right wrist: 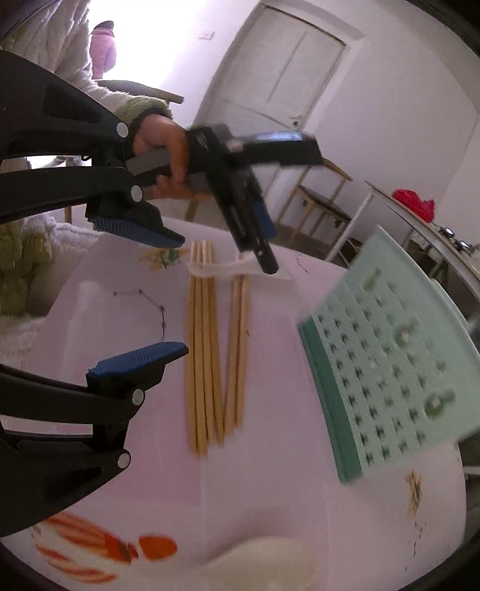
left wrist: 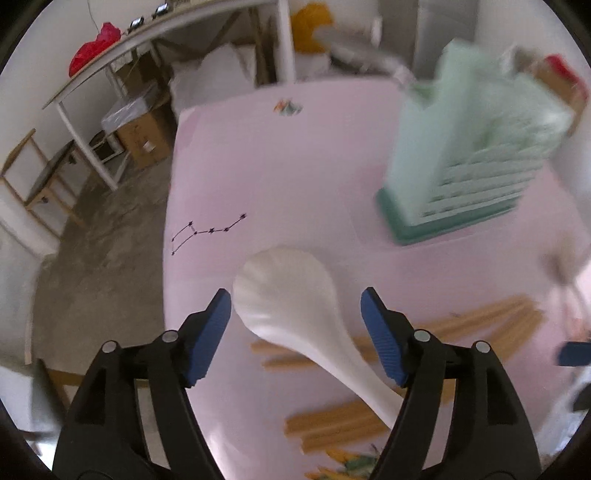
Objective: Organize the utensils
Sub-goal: 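Close the left gripper on the white rice paddle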
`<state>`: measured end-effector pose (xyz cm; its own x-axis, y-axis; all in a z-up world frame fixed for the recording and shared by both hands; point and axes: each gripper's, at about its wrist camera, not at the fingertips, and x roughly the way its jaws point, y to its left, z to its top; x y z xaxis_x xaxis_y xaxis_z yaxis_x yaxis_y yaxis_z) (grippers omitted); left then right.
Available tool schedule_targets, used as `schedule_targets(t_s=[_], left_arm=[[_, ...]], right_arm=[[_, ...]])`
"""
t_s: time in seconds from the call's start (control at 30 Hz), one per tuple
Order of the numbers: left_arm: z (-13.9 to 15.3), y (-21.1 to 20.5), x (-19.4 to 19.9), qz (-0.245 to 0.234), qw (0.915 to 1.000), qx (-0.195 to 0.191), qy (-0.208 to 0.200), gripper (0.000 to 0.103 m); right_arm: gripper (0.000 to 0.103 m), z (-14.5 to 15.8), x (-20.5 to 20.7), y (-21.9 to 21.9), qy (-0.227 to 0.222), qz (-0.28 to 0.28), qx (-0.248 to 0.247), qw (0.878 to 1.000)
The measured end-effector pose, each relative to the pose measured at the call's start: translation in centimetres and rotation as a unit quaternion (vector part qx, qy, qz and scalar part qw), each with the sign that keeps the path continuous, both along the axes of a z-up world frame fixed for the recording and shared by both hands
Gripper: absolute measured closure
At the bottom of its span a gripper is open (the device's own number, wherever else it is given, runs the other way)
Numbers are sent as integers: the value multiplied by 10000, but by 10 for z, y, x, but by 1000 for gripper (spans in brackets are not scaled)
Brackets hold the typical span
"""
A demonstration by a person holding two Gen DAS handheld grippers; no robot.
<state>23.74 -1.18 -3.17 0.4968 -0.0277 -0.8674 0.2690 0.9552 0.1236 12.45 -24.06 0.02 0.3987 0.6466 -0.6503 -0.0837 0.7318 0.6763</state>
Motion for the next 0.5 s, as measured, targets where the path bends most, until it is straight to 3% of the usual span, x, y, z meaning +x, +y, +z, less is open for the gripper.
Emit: schedule_targets(t_s=[0.1,0.2,0.37,0.5], left_arm=[[-12,3,16,199,9993,111,291,32],[-13,13,26,483,9971,-295,517,34],[-10,23,25,762,9941,-575,516,37],[-1,37,15,1010,9857,-1274,436,38]], right_arm=[[51,-4,-2,-14,7,-112,58,9999],[51,-4,-4,-28,42,-164,184,9997],[51,-7,-2,-41,28,-165,320,9993],[51,-6,-2,-46,-14,-213,367,9991]])
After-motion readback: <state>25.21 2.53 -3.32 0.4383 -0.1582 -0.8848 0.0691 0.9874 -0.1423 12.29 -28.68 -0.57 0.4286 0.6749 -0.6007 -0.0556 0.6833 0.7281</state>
